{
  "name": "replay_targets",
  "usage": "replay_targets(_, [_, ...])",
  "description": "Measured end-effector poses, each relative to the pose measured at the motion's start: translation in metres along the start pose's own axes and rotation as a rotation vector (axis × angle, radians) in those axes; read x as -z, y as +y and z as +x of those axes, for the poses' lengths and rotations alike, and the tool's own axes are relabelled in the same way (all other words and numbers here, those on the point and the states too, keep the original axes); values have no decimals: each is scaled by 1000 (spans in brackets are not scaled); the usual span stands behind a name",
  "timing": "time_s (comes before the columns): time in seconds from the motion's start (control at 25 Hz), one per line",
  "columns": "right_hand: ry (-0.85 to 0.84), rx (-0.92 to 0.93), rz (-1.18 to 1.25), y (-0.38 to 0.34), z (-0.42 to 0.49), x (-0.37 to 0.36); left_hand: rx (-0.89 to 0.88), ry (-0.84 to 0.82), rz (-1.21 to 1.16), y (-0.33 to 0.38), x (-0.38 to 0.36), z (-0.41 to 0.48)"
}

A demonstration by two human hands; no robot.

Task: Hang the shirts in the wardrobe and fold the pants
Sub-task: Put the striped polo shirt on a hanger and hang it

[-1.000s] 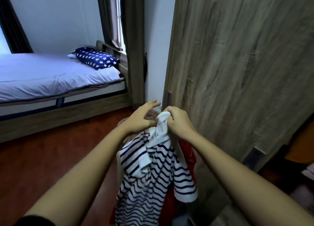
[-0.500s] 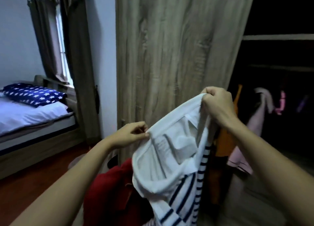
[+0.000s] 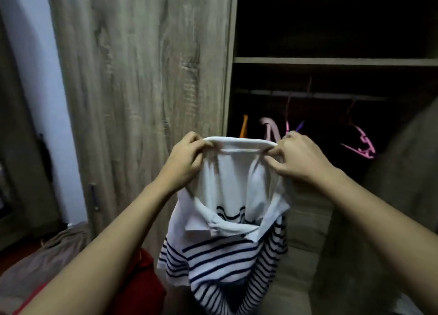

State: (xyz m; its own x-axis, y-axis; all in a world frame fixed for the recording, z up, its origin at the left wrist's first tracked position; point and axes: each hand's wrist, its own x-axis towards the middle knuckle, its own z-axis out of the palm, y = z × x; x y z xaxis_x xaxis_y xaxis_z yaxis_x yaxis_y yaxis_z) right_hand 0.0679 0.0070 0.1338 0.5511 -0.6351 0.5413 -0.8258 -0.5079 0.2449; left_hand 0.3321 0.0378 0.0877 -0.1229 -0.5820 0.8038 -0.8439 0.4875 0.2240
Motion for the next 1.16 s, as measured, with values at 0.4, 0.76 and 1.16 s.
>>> replay_targets(0.4, [-291,-458,246,84,-41,-16,90,-226,-4,9,-34,28])
replay_targets(0.76, [-245,-405,224,124,-63,-22,165,-447,242,36,-82,39])
replay_targets(1.16, [-194,-464,555,182,-63,-37,355,-509,-763,66,-104,80])
